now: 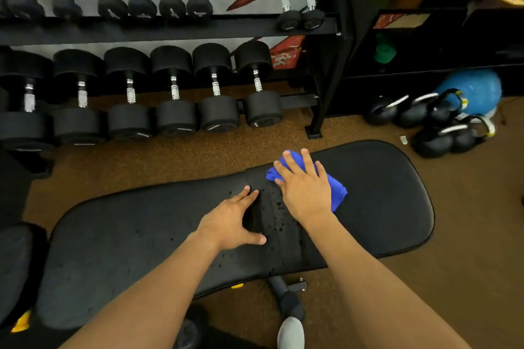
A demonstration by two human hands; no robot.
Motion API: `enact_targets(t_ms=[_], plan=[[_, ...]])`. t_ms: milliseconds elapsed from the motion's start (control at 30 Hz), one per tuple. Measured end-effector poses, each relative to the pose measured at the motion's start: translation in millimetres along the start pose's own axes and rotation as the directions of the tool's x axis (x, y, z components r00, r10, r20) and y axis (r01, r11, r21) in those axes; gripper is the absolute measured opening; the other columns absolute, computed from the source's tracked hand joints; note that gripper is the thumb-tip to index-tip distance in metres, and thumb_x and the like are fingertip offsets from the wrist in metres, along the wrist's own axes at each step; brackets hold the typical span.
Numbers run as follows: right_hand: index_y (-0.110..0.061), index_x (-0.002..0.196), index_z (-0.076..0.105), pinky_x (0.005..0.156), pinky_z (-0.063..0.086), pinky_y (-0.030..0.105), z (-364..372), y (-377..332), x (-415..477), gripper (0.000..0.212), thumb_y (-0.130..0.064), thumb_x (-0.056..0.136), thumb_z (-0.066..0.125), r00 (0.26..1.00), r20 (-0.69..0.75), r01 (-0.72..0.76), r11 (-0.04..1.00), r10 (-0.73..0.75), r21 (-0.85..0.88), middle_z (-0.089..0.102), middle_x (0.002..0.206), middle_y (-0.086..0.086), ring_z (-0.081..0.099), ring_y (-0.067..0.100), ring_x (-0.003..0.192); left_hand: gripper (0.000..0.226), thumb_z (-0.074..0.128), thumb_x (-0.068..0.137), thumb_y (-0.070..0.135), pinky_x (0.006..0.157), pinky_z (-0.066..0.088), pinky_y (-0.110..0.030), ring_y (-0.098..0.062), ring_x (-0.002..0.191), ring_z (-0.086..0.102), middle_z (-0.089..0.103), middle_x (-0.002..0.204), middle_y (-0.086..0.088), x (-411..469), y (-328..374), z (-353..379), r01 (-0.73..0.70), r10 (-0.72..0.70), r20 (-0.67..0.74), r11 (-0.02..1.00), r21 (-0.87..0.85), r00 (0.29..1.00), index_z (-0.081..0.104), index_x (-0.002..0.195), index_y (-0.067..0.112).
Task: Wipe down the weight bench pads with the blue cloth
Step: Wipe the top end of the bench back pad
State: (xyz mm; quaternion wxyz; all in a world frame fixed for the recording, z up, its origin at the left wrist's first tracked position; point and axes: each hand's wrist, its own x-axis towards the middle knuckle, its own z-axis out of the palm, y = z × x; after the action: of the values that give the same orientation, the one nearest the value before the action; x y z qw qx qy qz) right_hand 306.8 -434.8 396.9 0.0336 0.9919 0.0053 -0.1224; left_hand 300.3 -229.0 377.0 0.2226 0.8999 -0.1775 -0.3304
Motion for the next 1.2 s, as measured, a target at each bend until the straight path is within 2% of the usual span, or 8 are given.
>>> enact_targets(t_ms=[100, 167, 300, 400, 600, 867, 1033, 1200], plan=[[-0.037, 0.155, 0.033, 0.121, 0.022, 0.05, 12, 2, -47, 0.049, -0.045, 0.107, 0.035, 0.996, -0.018, 0.086, 0.996, -0.086, -0.032, 0.018, 0.167, -0.01, 0.008, 0.029, 0.155, 0.119, 0.08, 0.071, 0.066, 0.123, 0.026, -0.038, -0.015, 0.154, 0.017, 0.007, 0.17, 0.011, 2, -15, -16, -0.049, 0.049, -0.032, 0.999, 0.001, 0.998, 0.011, 0.163, 0.032], [-0.039, 0.152, 0.038, 0.118, 0.029, 0.049, 13, 18, -73, 0.047, -0.046, 0.106, 0.038, 0.999, -0.009, 0.031, 0.999, -0.031, -0.034, 0.025, 0.164, -0.012, 0.017, 0.028, 0.154, 0.12, 0.079, 0.071, 0.066, 0.122, 0.028, -0.041, -0.015, 0.155, 0.014, 0.005, 0.169, 0.013, 3, -19, -19, -0.057, 0.056, -0.086, 0.998, -0.002, 0.995, 0.008, 0.162, 0.035], [-0.039, 0.156, 0.029, 0.12, 0.023, 0.047, 0, 44, -56, 0.05, -0.051, 0.107, 0.028, 0.974, -0.063, -0.216, 0.976, 0.216, 0.008, 0.015, 0.167, -0.013, 0.005, 0.027, 0.155, 0.128, 0.08, 0.068, 0.069, 0.125, 0.02, -0.042, -0.016, 0.156, 0.0, -0.01, 0.169, 0.015, 7, -12, -15, -0.122, 0.122, 0.0, 0.992, 0.033, 0.993, -0.003, 0.161, 0.038], [-0.036, 0.157, 0.026, 0.12, 0.022, 0.049, -3, 25, -21, 0.05, -0.047, 0.108, 0.026, 0.966, -0.081, -0.242, 0.97, 0.244, 0.031, 0.01, 0.168, -0.009, 0.001, 0.03, 0.155, 0.131, 0.082, 0.068, 0.066, 0.125, 0.02, -0.045, -0.018, 0.157, -0.004, -0.015, 0.168, 0.013, 11, -6, -5, -0.096, 0.097, -0.008, 0.992, 0.085, 0.995, -0.004, 0.162, 0.035], [-0.033, 0.154, 0.037, 0.116, 0.032, 0.051, 27, -6, -60, 0.05, -0.046, 0.105, 0.04, 0.994, -0.074, 0.081, 0.994, -0.086, -0.069, 0.026, 0.165, -0.006, 0.017, 0.031, 0.154, 0.13, 0.078, 0.067, 0.072, 0.125, 0.019, -0.049, -0.015, 0.157, -0.002, -0.017, 0.167, 0.016, 10, -7, 0, -0.058, 0.065, -0.051, 0.99, 0.13, 0.997, -0.005, 0.161, 0.038], [-0.031, 0.155, 0.034, 0.119, 0.024, 0.05, 14, 10, -7, 0.05, -0.045, 0.107, 0.032, 0.99, -0.132, -0.046, 0.999, 0.042, -0.027, 0.02, 0.166, -0.007, 0.006, 0.031, 0.155, 0.129, 0.078, 0.066, 0.072, 0.125, 0.015, -0.05, -0.014, 0.157, 0.0, -0.014, 0.167, 0.017, 9, -6, 3, -0.025, 0.036, -0.073, 0.988, 0.151, 0.997, -0.004, 0.161, 0.04], [-0.032, 0.152, 0.04, 0.117, 0.031, 0.051, 41, 4, -95, 0.049, -0.045, 0.106, 0.035, 0.984, -0.126, 0.113, 0.989, -0.124, -0.091, 0.027, 0.165, -0.006, 0.017, 0.03, 0.154, 0.13, 0.078, 0.065, 0.073, 0.124, 0.013, -0.052, -0.013, 0.156, -0.001, -0.014, 0.167, 0.018, 10, -7, 3, -0.02, 0.029, -0.069, 0.991, 0.134, 0.997, -0.004, 0.16, 0.042], [-0.035, 0.154, 0.037, 0.118, 0.028, 0.049, 32, 25, -98, 0.05, -0.049, 0.107, 0.029, 0.972, -0.188, -0.151, 0.988, 0.143, -0.027, 0.025, 0.165, -0.009, 0.012, 0.03, 0.155, 0.13, 0.076, 0.066, 0.076, 0.125, 0.012, -0.055, -0.014, 0.157, -0.002, -0.015, 0.167, 0.017, 8, -10, 3, -0.04, 0.049, -0.054, 0.987, 0.154, 0.997, -0.006, 0.16, 0.04]])
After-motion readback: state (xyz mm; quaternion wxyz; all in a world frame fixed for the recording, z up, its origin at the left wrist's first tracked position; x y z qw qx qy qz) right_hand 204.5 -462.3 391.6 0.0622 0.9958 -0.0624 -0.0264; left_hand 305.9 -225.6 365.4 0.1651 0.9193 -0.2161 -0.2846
